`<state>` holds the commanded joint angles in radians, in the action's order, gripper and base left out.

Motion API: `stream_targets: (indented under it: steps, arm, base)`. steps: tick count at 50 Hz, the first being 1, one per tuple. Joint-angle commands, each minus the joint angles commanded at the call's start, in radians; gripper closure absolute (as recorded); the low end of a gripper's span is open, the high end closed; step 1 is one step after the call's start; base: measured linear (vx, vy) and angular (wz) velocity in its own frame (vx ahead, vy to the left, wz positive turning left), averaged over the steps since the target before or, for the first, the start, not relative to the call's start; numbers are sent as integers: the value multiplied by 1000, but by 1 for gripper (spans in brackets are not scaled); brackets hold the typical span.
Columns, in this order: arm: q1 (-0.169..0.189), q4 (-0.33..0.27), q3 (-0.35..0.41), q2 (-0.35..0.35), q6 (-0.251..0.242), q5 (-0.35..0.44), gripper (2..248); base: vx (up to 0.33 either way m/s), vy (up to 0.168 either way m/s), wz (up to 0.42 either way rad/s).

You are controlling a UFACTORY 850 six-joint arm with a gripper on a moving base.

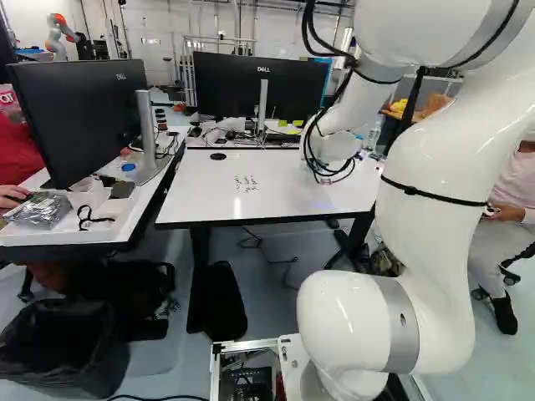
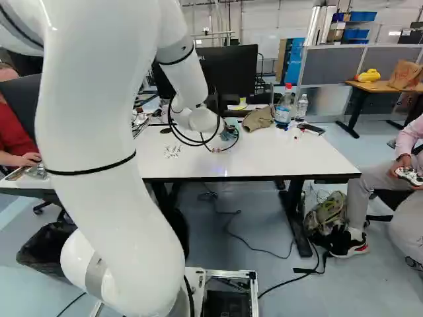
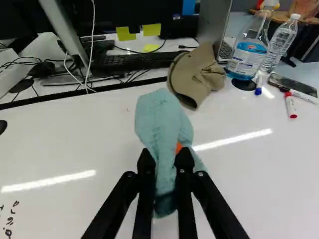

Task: Clean the table with the green towel

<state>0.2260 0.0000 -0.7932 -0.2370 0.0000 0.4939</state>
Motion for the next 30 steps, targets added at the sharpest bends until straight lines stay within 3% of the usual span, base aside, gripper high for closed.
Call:
stream_targets:
  steps: [30]
  arm:
    - [-64, 0, -132, -86, 0, 0, 202]
  base:
    - [0, 0, 0]
